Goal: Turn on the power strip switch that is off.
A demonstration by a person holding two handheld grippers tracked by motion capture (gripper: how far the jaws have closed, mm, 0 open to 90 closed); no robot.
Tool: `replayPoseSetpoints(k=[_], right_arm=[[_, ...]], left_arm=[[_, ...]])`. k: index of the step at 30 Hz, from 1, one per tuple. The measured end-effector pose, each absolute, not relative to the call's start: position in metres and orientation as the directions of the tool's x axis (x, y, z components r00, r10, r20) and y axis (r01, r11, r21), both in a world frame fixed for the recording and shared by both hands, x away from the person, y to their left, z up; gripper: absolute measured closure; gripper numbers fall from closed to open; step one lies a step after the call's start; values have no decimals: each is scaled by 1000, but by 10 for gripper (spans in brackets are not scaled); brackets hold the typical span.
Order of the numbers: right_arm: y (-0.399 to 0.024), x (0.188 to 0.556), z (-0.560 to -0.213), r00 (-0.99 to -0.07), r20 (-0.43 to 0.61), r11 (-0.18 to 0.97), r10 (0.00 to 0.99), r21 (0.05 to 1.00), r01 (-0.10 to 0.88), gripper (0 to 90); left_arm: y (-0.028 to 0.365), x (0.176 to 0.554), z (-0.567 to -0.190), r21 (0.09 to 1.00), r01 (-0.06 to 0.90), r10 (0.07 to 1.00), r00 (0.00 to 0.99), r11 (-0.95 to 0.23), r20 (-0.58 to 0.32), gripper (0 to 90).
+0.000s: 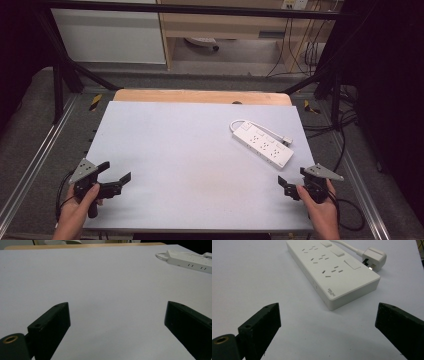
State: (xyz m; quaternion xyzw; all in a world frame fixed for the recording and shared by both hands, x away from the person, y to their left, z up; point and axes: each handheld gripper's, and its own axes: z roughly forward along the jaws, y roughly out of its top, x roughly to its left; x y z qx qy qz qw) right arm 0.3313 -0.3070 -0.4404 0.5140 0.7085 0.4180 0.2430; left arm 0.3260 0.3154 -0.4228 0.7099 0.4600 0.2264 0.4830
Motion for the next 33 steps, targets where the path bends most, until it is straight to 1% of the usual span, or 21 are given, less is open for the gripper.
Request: replayPoseSetpoints(k=[10, 18, 27, 29, 33], right_arm=[[-307, 331, -434, -358, 92, 108, 929, 858, 502, 69], [-307, 328, -427, -382, 81, 121, 921, 871, 476, 67], [-306, 327, -422, -374, 78, 107, 924, 887, 449, 57], [-306, 326, -419, -362, 84, 89, 928, 897, 433, 31], [-309, 326, -414, -358, 96, 76, 929, 897, 436, 44]], left_arm=[[316, 327, -423, 894, 435, 874, 471, -110, -122, 65], [313, 327, -422, 894, 434, 867, 482, -109, -129, 65], [312, 327, -423, 892, 437, 862, 490, -119, -125, 61], [312, 327, -423, 892, 436, 862, 492, -119, -125, 60], [311, 327, -423, 890, 440, 861, 492, -117, -130, 60]])
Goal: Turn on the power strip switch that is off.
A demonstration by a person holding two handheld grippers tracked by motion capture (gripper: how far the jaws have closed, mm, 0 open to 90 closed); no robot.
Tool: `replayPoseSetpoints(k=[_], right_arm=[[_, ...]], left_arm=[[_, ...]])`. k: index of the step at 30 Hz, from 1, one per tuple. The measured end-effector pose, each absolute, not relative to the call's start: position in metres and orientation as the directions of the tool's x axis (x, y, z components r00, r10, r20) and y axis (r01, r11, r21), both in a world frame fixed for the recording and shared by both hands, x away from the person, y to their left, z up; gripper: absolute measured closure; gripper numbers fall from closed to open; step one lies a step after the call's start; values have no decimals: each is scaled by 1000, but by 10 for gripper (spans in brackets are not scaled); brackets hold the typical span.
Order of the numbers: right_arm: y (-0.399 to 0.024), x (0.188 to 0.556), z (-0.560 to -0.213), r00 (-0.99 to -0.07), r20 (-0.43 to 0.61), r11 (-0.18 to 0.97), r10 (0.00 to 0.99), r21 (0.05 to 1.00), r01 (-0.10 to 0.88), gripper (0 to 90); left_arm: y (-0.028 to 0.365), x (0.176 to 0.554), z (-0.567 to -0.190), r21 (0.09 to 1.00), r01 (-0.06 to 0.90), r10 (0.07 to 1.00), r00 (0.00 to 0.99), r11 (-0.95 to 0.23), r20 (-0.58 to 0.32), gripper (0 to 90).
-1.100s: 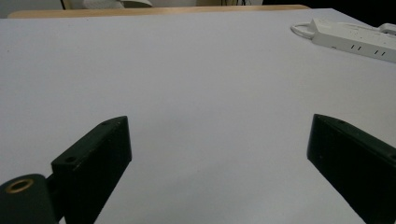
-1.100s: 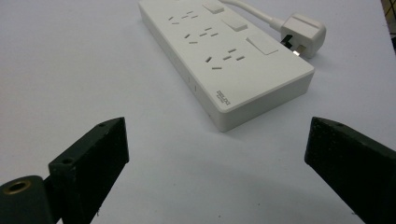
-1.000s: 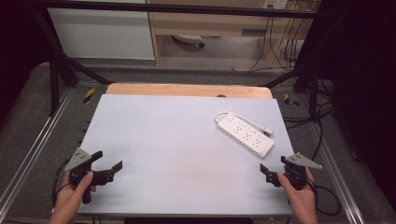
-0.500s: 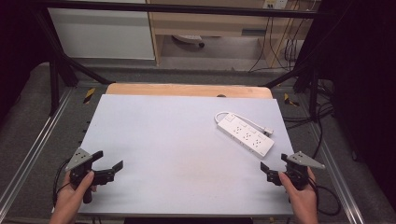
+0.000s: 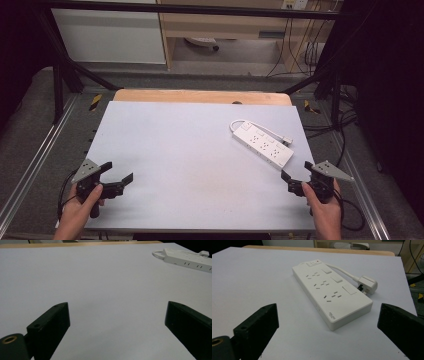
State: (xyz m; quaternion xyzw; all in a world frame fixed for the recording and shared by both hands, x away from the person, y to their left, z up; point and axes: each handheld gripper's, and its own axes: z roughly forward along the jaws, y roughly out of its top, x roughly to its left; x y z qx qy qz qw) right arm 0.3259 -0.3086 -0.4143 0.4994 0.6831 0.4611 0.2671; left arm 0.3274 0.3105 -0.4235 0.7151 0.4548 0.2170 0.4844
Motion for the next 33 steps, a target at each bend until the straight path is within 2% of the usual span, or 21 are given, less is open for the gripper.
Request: replayPoseSetpoints(k=[20, 26, 33], right_arm=[[-306, 328, -406, -359, 101, 65, 928, 904, 422, 30], [-301, 340, -391, -371, 93, 74, 924, 909, 411, 23], [-296, 351, -373, -378, 91, 65, 921, 923, 380, 23]], left_arm=[[310, 328, -425, 885, 448, 864, 488, -126, -124, 60], [312, 329, -428, 876, 473, 859, 484, -95, -168, 71], [311, 329, -427, 881, 463, 862, 482, -97, -158, 66]])
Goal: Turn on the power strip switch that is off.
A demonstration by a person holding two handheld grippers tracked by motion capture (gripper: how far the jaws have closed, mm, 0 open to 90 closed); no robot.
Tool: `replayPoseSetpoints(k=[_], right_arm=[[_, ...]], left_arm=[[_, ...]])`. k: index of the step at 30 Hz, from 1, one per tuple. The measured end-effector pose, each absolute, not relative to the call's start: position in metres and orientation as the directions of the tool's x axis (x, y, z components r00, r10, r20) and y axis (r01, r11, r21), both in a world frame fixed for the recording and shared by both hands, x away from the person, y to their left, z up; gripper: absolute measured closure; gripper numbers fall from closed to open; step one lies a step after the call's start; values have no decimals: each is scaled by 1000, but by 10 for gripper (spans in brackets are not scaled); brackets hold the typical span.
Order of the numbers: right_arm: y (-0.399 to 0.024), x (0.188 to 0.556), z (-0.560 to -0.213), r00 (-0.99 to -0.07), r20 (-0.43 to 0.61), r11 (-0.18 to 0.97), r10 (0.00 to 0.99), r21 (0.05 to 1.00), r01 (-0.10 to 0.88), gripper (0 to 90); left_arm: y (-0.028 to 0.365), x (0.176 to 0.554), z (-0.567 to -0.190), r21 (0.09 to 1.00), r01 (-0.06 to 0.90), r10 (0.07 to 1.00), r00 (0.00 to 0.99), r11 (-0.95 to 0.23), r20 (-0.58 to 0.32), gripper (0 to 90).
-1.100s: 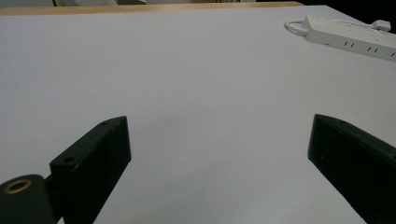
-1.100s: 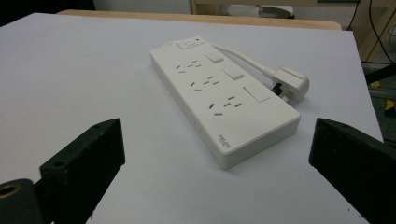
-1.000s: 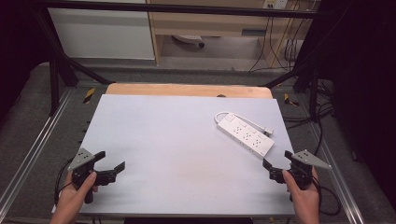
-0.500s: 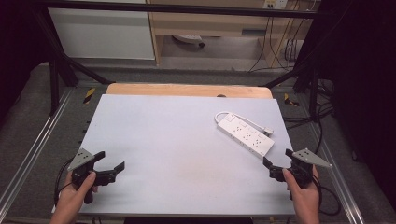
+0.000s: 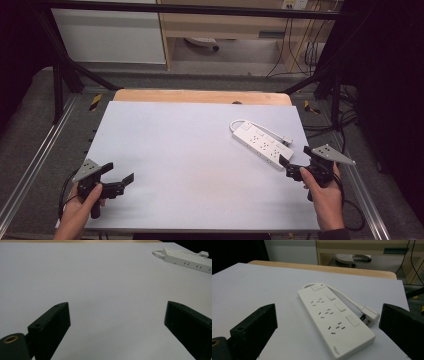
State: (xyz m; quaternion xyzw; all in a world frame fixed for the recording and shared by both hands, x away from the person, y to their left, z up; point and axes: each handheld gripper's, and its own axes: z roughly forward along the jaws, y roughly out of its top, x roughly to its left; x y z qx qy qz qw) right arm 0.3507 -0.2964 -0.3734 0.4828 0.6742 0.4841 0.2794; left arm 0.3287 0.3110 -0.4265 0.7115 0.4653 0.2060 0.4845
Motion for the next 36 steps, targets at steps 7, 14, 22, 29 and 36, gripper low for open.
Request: replayPoseSetpoints(k=[7, 14, 22, 29, 36], right_arm=[[-295, 358, -363, -392, 87, 79, 916, 919, 387, 26], [-301, 366, -358, -388, 97, 71, 916, 915, 397, 42], [-310, 374, -351, -375, 104, 54, 921, 920, 389, 232], [-315, 382, -344, -371, 91, 59, 924, 926, 372, 396], [-319, 393, -339, -346, 69, 70, 936, 926, 372, 553]], left_arm=[[312, 328, -426, 883, 458, 864, 481, -103, -149, 66], [311, 328, -426, 881, 460, 864, 482, -111, -143, 66], [311, 328, -427, 880, 462, 865, 481, -111, -144, 66], [311, 328, -427, 879, 463, 865, 482, -116, -141, 66], [311, 328, -427, 878, 465, 864, 483, -115, -143, 66]])
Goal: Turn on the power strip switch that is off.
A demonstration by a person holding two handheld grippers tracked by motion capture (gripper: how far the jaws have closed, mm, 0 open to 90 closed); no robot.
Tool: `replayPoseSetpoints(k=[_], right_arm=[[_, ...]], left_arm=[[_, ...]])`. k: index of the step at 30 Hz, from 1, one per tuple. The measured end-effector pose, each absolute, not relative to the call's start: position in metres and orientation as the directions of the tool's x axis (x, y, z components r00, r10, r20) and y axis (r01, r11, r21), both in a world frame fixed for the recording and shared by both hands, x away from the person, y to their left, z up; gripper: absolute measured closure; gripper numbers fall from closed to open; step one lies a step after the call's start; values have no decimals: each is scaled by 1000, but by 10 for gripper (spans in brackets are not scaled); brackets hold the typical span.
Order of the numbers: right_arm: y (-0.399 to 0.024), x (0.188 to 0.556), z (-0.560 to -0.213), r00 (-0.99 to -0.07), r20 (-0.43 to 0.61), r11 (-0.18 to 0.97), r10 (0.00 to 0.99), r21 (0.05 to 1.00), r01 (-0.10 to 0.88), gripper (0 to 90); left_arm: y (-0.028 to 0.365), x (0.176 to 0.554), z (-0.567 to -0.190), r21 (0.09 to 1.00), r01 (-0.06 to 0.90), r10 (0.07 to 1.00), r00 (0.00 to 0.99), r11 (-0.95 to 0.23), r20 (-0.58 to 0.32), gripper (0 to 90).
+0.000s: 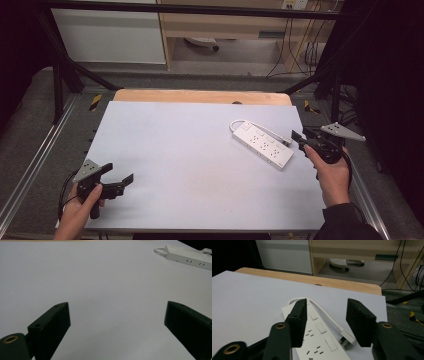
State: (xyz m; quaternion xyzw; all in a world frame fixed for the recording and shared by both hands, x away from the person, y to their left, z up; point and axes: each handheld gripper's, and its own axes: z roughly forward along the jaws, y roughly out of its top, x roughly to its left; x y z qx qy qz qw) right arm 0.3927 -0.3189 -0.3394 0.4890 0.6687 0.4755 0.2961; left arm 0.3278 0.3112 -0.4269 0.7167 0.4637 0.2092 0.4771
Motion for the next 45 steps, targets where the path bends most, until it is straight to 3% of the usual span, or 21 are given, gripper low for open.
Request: replayPoseSetpoints(k=[7, 20, 45], right_arm=[[-321, 403, -338, -342, 52, 84, 938, 925, 370, 667], [-326, 421, -343, -318, 30, 93, 948, 927, 364, 802], [-329, 445, -358, -294, 36, 88, 955, 913, 397, 898]], left_arm=[[311, 328, -427, 877, 465, 865, 482, -117, -141, 66], [311, 328, -427, 876, 465, 866, 482, -126, -132, 66], [312, 328, -427, 880, 456, 870, 479, -131, -119, 65]])
